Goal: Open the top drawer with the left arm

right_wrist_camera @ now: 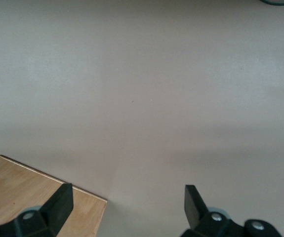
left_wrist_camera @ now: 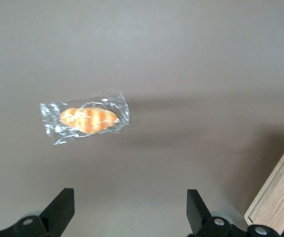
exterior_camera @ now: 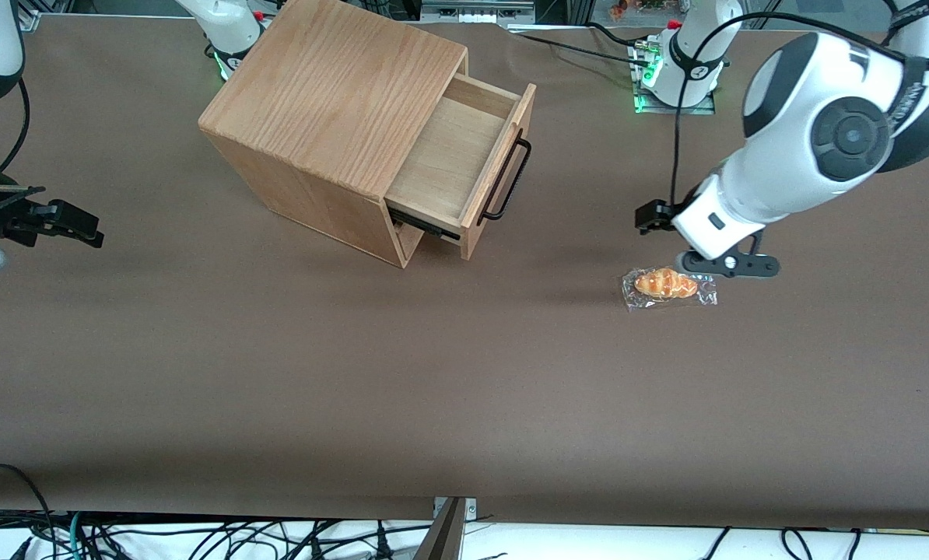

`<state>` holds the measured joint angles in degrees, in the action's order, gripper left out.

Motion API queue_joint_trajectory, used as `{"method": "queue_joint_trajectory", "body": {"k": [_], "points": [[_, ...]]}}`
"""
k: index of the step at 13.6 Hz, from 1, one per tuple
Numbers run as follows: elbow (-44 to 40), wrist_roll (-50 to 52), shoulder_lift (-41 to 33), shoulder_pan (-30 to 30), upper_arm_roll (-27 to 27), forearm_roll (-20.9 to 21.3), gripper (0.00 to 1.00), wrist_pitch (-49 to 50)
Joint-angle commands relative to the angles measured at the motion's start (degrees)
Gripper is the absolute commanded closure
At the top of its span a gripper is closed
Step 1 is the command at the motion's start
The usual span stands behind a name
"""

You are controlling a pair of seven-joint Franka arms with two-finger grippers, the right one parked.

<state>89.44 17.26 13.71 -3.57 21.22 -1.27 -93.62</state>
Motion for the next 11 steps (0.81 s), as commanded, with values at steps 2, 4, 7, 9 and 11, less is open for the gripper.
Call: {"method": "queue_joint_trajectory", "body": {"k": [2, 4, 7, 9, 11], "points": [[-2.34, -0.65, -0.53, -3.01, 0.49, 3.64, 0.00, 1.86], [-3.83, -0.73, -0.35, -3.63, 0.67, 6.62, 0.00, 1.86], [-4.89, -1.43, -0.27, -5.30, 0.58, 8.74, 0.00, 1.95], [-4.97, -6.60, -0.18, -6.97, 0.49, 8.75, 0.00, 1.86], [-5.06, -8.20, 0.08, -9.51, 0.49, 8.57, 0.00, 1.86]]}}
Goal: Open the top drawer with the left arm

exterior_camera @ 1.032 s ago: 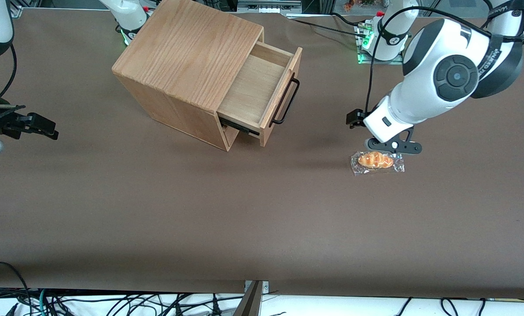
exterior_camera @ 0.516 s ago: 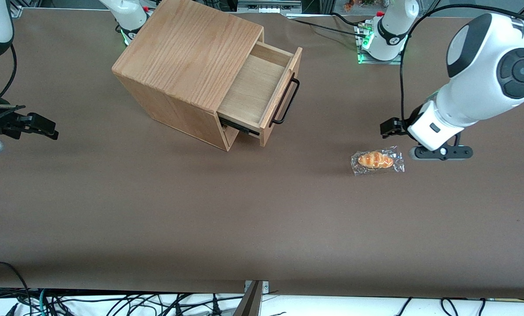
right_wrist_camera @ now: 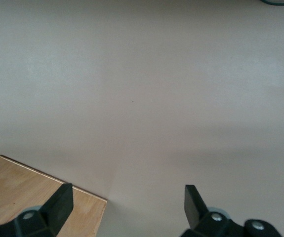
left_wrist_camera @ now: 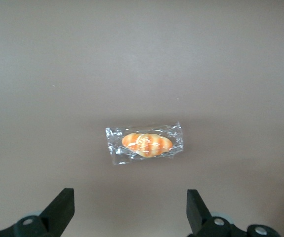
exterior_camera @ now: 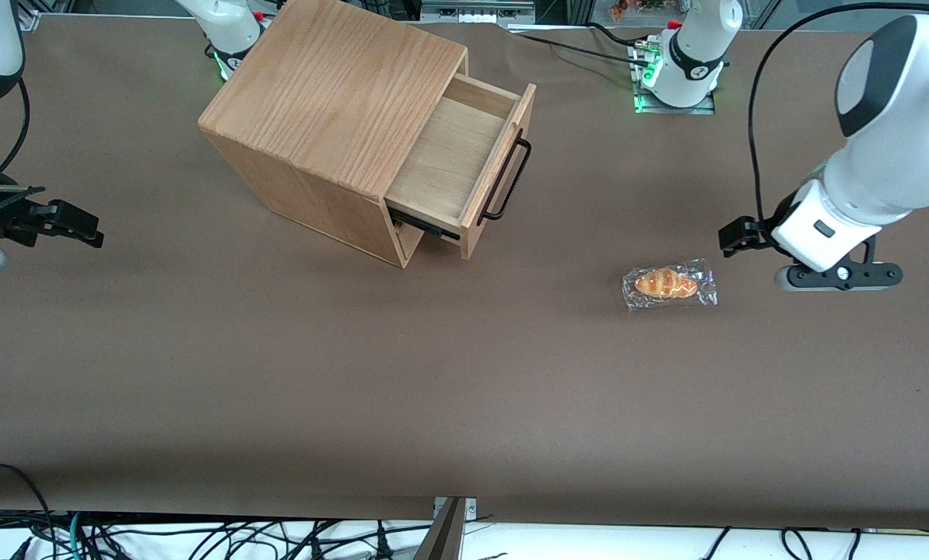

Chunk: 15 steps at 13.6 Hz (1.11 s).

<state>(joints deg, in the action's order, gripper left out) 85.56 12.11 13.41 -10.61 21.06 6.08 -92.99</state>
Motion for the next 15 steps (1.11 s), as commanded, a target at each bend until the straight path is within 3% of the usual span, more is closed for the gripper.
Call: {"method": "queue_joint_trajectory", "body": {"k": [1, 8, 12, 15], "points": [[-1.10, -3.92, 0.65, -3.45, 0.65, 1.13, 0.00, 1.06], [-0.31, -11.74, 0.74, -3.11, -4.08, 0.16, 0.00, -2.18], [1.00, -15.28, 0.65, 3.81, -11.55, -5.11, 0.00, -2.55], [1.18, -9.41, 0.04, 7.17, -12.36, -7.21, 0.00, -0.80]]}}
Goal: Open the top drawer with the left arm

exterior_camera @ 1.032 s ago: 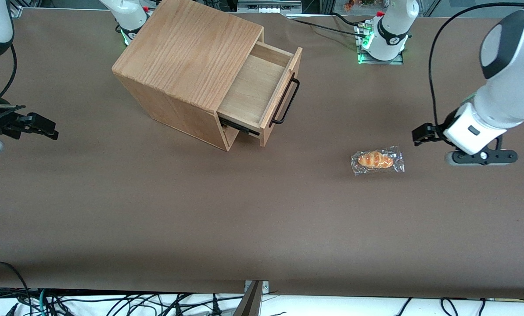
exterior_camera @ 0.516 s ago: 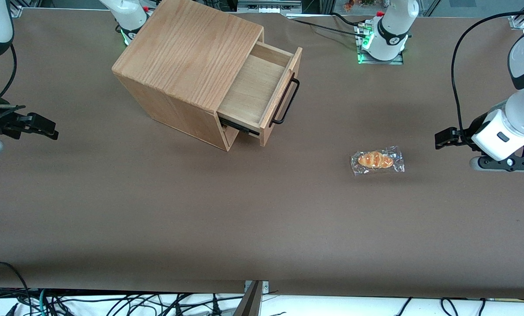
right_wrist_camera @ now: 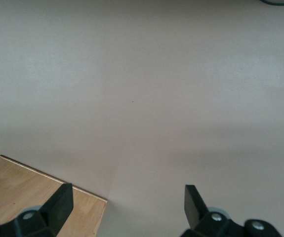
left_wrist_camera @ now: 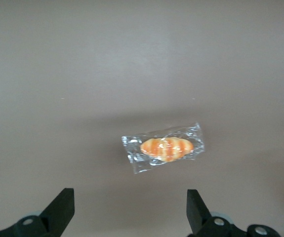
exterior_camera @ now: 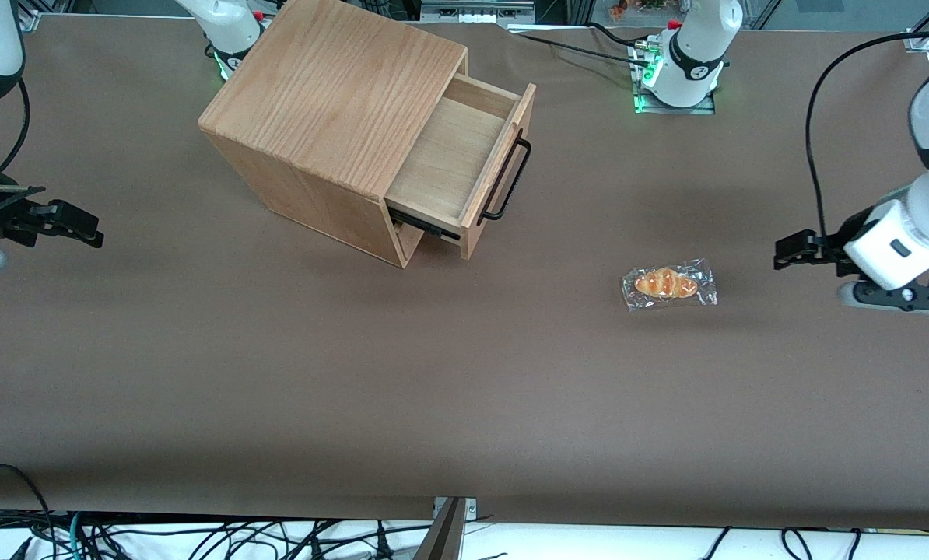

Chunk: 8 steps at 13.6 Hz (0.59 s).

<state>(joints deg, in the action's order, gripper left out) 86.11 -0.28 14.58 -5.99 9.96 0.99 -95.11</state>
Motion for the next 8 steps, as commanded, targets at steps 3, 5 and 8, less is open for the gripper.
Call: {"method": "queue_joint_trajectory", "body": {"k": [3, 5, 8], "points": [[0.73, 5.47, -1.31, 2.83, -1.26, -2.49, 0.00, 2.91], [0.73, 4.77, -1.22, 2.74, -2.65, -2.04, 0.00, 2.82], [0.64, 1.51, -0.87, 2.83, -4.94, -0.90, 0.00, 1.86]]}}
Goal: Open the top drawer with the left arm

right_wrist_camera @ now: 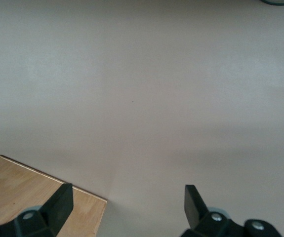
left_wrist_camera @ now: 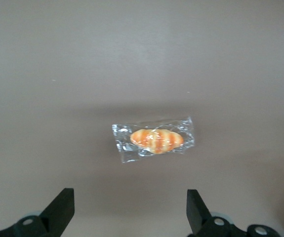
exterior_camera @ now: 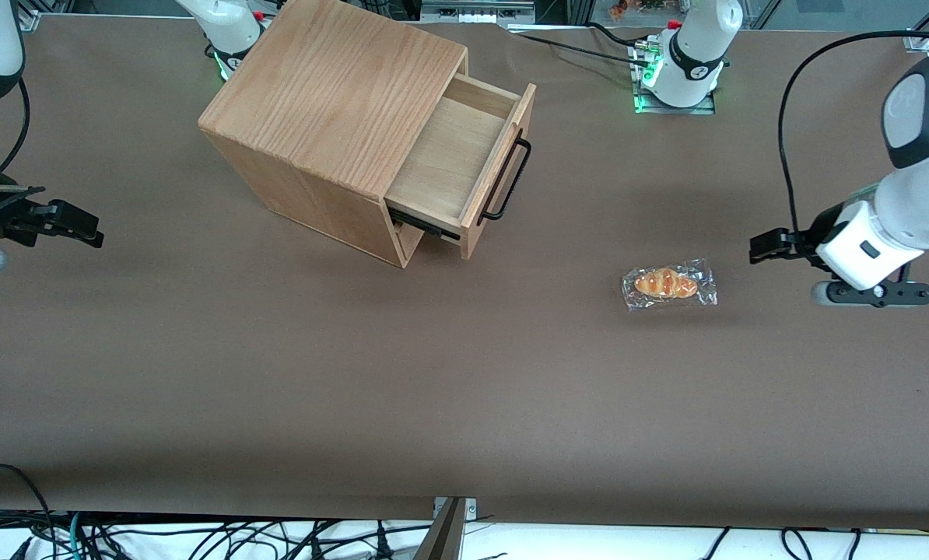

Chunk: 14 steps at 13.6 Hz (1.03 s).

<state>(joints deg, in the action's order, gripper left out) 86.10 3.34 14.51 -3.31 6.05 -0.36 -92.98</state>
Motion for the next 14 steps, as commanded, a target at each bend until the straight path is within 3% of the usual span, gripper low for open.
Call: {"method": "queue_joint_trajectory", "body": {"k": [1, 14], "points": [[0.73, -2.10, -0.71, 0.15, -1.74, 0.44, 0.00, -0.71], [-0.23, -8.87, -0.89, 0.15, -6.23, 0.79, 0.00, -1.41]]}}
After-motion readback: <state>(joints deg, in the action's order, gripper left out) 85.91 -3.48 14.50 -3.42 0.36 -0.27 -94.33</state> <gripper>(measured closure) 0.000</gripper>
